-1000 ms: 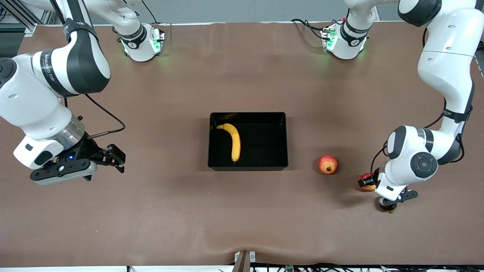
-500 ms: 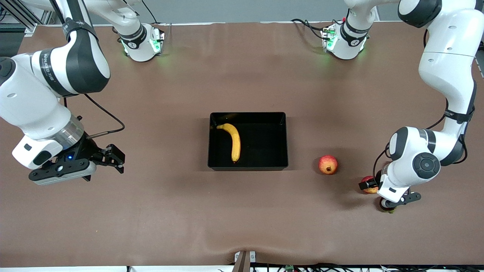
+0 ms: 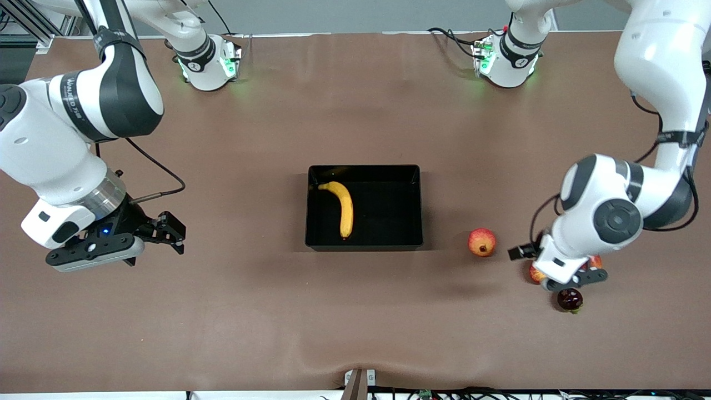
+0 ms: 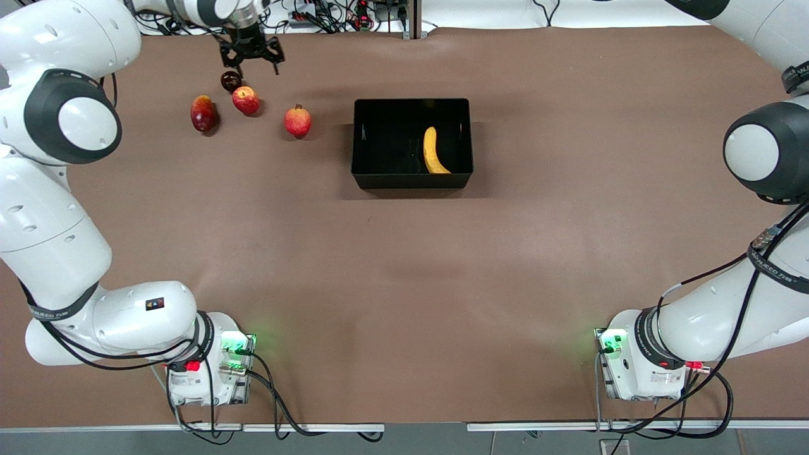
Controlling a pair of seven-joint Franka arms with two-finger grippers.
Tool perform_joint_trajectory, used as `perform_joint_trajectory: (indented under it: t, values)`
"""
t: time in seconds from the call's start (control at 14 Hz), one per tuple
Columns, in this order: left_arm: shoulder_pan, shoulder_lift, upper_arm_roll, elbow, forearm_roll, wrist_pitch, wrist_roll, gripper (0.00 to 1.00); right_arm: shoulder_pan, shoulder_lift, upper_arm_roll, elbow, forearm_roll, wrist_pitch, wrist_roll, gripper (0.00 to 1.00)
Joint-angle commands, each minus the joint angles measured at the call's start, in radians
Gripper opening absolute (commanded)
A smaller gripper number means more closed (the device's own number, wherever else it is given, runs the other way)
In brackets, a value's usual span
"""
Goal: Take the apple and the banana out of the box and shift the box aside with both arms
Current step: 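Lower the apple beside the mango and open the left gripper, then move the left gripper into the tray and grasp the yellow banana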
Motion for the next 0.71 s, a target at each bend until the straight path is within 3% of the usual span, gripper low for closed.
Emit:
perform_joint_trajectory:
  t: [0.0,0.14,0.64]
  values:
    - [0.0,-0.02,-0.117,-0.031,0.011,-0.044,-0.163,1.0,0.021,0.009,-0.006,0.016,-0.01,-0.014,0.005,1.0]
    - [-0.063,-0.02,-0.151,-0.031,0.012,-0.045,-0.275,1.0,0.019,0.009,-0.007,0.014,-0.01,-0.015,0.004,1.0]
    - [-0.344,0.043,-0.147,-0.018,0.076,0.009,-0.554,1.0,0.022,0.04,-0.006,0.007,-0.01,-0.012,0.001,1.0]
